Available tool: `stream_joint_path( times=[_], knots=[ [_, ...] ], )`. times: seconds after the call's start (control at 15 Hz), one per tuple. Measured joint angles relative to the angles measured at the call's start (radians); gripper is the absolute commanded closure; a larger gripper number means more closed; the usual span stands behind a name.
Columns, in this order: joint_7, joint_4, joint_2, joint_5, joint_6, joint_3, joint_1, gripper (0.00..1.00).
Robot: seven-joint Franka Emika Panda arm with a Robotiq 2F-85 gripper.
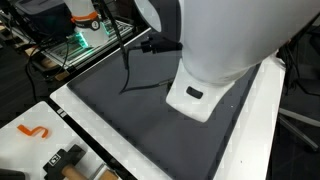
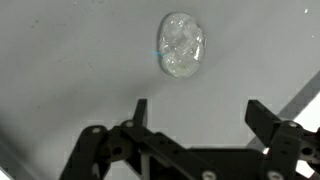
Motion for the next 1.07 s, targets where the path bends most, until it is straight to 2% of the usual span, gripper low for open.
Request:
stream_joint_path(
  times=[0.4,1.07],
  knots=[
    [-0.049,-0.011,-0.024,-0.088,0.002,-0.001,0.072,0.0],
    [-0.113,-0.112,-0.094,-0.359,0.009,-0.004,0.225,0.0]
  ],
)
